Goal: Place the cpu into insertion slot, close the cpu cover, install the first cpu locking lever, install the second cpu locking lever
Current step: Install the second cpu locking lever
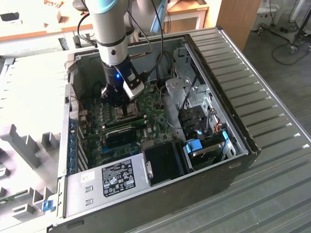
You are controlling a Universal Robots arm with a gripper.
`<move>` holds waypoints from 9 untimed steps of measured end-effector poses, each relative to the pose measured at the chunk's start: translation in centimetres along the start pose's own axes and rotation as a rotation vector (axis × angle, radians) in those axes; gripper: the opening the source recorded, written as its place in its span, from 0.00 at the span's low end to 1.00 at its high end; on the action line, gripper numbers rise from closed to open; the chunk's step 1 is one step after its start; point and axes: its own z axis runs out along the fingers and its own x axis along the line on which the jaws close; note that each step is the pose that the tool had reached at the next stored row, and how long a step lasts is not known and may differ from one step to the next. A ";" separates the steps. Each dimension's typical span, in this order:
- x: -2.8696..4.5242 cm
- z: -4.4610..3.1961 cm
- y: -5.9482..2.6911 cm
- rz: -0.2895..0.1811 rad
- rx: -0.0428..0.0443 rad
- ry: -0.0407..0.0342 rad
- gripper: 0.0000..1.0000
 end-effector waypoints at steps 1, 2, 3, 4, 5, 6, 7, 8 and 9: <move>0.00 0.01 0.00 0.000 -0.0001 -0.0001 0.11; 0.00 0.01 0.00 0.000 -0.0001 -0.0001 0.11; 0.00 0.01 0.00 0.000 -0.0001 -0.0001 0.11; 0.00 0.01 0.00 0.000 -0.0001 -0.0001 0.11; 0.00 0.01 0.00 0.000 -0.0001 -0.0001 0.11; 0.00 0.01 0.00 0.000 -0.0001 -0.0001 0.11; 0.00 0.02 0.00 0.000 -0.0001 -0.0001 0.11; 0.00 0.04 0.00 0.000 -0.0002 -0.0001 0.11; 0.00 0.05 0.00 0.000 -0.0002 -0.0001 0.11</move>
